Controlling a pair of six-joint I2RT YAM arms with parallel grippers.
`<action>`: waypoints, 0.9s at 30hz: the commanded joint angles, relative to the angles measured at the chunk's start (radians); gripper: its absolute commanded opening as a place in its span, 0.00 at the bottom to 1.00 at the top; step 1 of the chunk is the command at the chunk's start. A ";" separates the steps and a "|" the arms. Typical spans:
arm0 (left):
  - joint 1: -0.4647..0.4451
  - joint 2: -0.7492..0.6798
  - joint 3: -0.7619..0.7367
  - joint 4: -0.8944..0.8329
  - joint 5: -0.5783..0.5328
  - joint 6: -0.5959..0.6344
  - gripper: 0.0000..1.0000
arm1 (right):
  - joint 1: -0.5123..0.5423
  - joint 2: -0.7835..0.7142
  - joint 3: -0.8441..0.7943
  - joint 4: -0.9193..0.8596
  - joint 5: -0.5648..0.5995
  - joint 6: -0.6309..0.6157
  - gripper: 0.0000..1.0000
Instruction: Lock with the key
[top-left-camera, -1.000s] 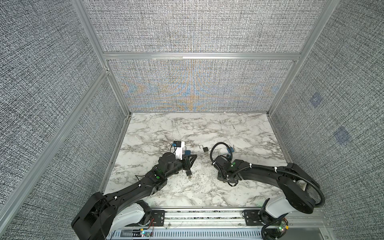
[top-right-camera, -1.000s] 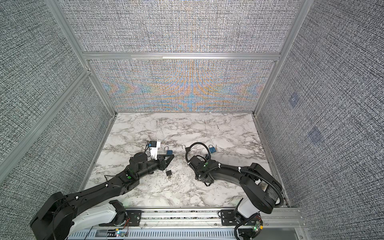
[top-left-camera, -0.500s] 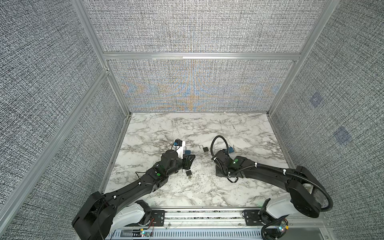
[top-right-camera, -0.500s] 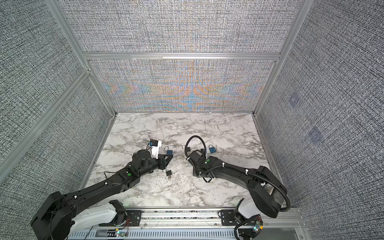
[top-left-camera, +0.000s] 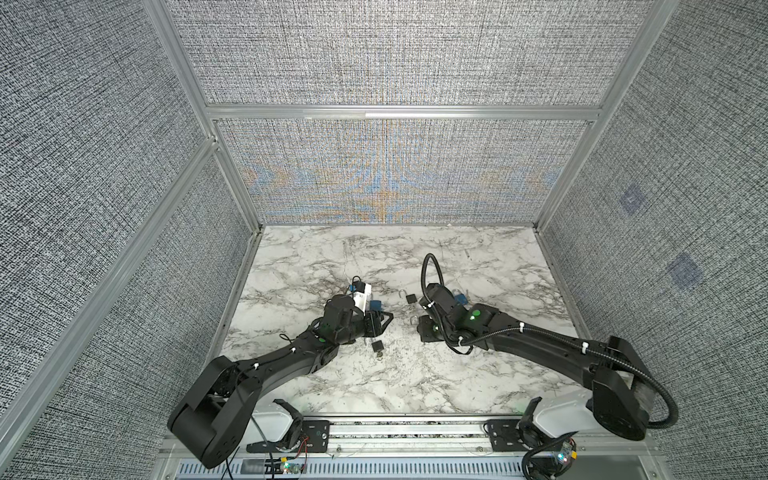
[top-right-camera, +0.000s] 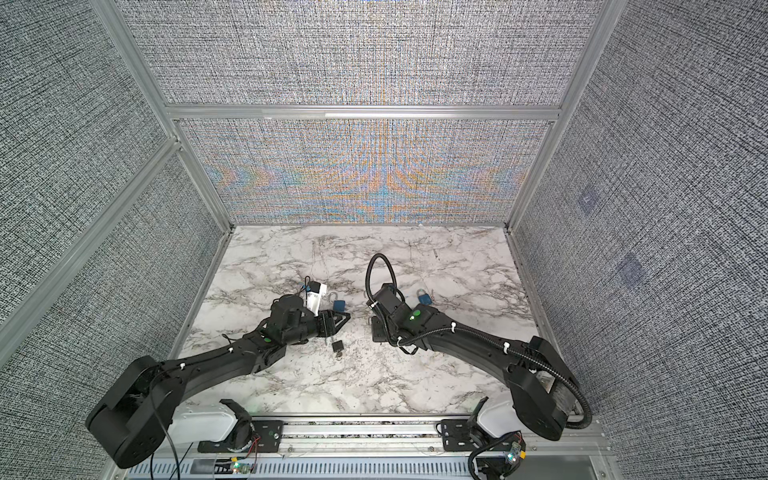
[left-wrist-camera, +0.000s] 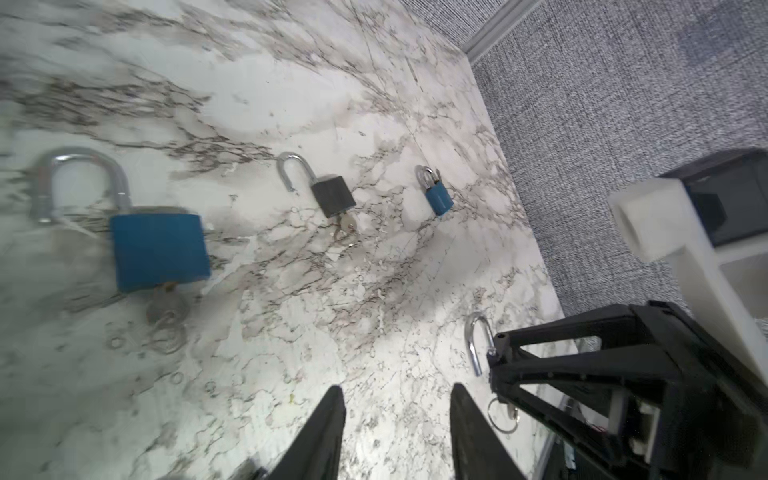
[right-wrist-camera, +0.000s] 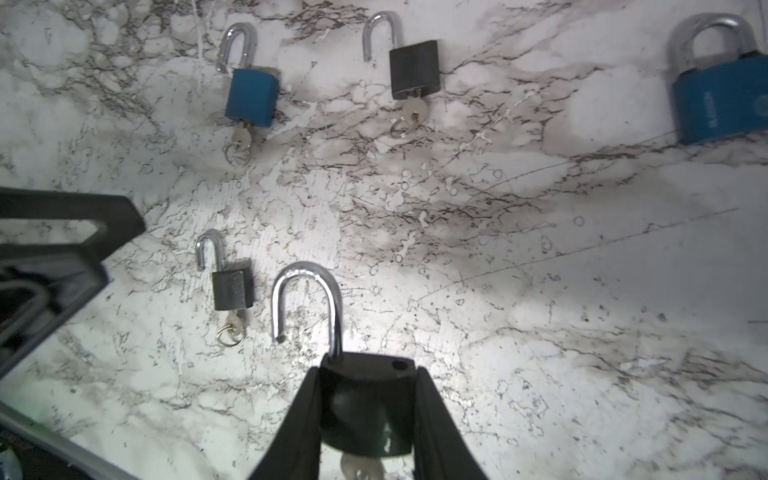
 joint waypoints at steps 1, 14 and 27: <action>0.008 0.044 0.039 0.071 0.165 -0.023 0.45 | 0.002 -0.003 0.009 0.033 -0.044 -0.038 0.29; 0.008 0.205 0.060 0.281 0.371 -0.064 0.37 | 0.001 0.006 0.007 0.047 -0.073 -0.053 0.29; 0.008 0.224 0.061 0.261 0.377 -0.060 0.33 | 0.000 0.008 0.023 0.044 -0.075 -0.055 0.29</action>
